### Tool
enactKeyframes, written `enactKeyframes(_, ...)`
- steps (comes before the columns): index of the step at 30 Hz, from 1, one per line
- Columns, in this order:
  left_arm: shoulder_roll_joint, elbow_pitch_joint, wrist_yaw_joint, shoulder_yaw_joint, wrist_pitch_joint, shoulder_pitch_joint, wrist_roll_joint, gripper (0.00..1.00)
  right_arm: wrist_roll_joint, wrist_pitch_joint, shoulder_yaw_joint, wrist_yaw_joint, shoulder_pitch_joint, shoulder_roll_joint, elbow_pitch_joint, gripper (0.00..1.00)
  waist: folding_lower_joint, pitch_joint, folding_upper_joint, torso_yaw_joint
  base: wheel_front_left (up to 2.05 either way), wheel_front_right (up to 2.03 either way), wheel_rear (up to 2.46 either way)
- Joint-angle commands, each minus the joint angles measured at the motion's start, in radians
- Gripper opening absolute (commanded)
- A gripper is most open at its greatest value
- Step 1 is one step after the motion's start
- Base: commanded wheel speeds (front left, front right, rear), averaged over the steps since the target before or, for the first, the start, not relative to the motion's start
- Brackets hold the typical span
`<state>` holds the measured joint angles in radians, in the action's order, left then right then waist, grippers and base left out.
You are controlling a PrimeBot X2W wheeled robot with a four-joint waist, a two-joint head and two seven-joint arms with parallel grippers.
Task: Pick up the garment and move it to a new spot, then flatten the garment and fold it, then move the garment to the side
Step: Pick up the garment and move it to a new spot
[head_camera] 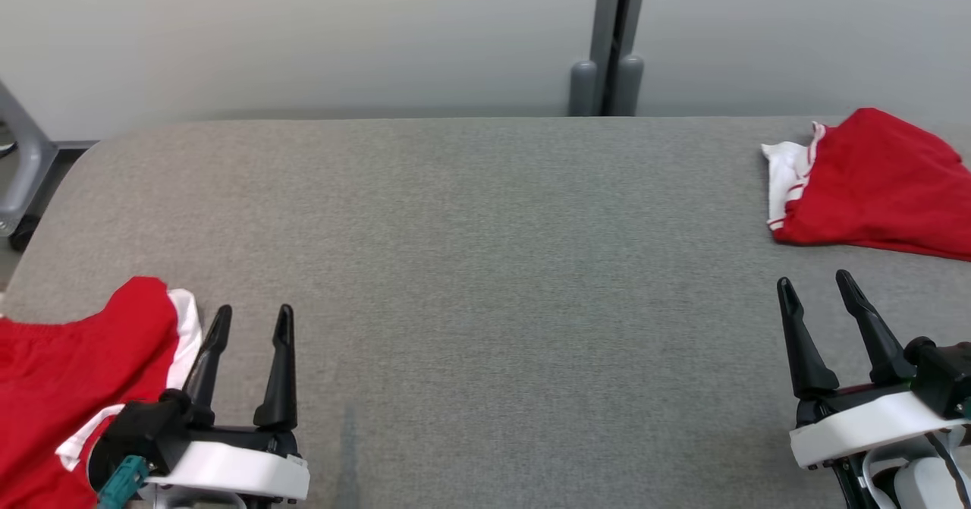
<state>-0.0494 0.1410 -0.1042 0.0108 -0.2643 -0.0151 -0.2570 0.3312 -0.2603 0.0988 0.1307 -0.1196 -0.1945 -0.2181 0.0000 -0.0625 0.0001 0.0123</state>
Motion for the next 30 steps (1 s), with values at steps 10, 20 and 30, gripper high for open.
enactKeyframes(10,-0.004,0.013,0.024,-0.030,-0.001,-0.036,-0.009,1.00,0.020,-0.006,0.053,0.000,-0.033,-0.015,-0.008,1.00,0.0000,-0.008,-0.0001,0.140,0.00,0.00,0.00)
enactKeyframes(20,-0.003,0.029,0.036,-0.038,-0.001,-0.019,-0.006,1.00,0.038,-0.006,0.088,0.000,-0.023,-0.021,-0.026,1.00,0.0000,0.010,-0.0001,0.296,0.00,0.00,0.00)
enactKeyframes(30,-0.003,0.036,0.044,-0.035,-0.001,0.004,-0.017,1.00,0.055,-0.006,0.134,0.000,-0.033,-0.028,-0.038,1.00,0.0000,0.012,-0.0001,0.413,0.00,0.00,0.00)
